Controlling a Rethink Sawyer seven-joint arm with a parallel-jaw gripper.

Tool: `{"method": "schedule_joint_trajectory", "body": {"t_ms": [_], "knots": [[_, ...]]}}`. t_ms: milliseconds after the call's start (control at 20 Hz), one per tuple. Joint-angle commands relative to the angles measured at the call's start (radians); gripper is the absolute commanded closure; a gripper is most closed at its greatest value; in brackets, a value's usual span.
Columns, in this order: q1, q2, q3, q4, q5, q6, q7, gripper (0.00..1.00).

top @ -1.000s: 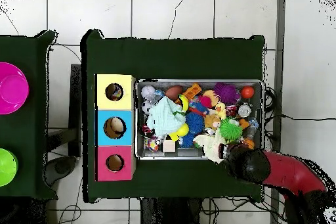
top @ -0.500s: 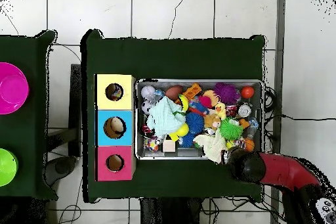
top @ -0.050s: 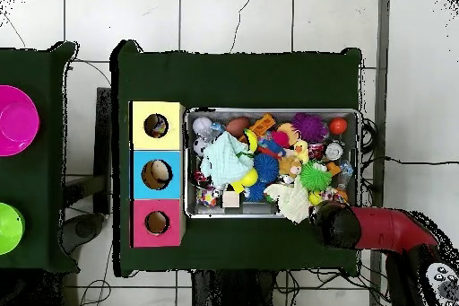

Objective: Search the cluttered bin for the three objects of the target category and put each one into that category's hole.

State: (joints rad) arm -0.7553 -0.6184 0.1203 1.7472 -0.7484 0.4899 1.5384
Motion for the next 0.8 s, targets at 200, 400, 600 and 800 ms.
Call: {"method": "schedule_joint_trajectory", "body": {"t_ms": [200, 400, 600, 800], "knots": [[0.049, 0.04, -0.015, -0.117, -0.058, 0.09, -0.032, 0.0], [0.074, 0.01, -0.04, -0.125, -0.062, 0.118, -0.047, 0.0], [0.103, 0.033, -0.076, -0.155, -0.112, 0.066, -0.026, 0.0], [0.106, 0.053, -0.102, -0.164, -0.162, -0.003, -0.006, 0.0]]}}
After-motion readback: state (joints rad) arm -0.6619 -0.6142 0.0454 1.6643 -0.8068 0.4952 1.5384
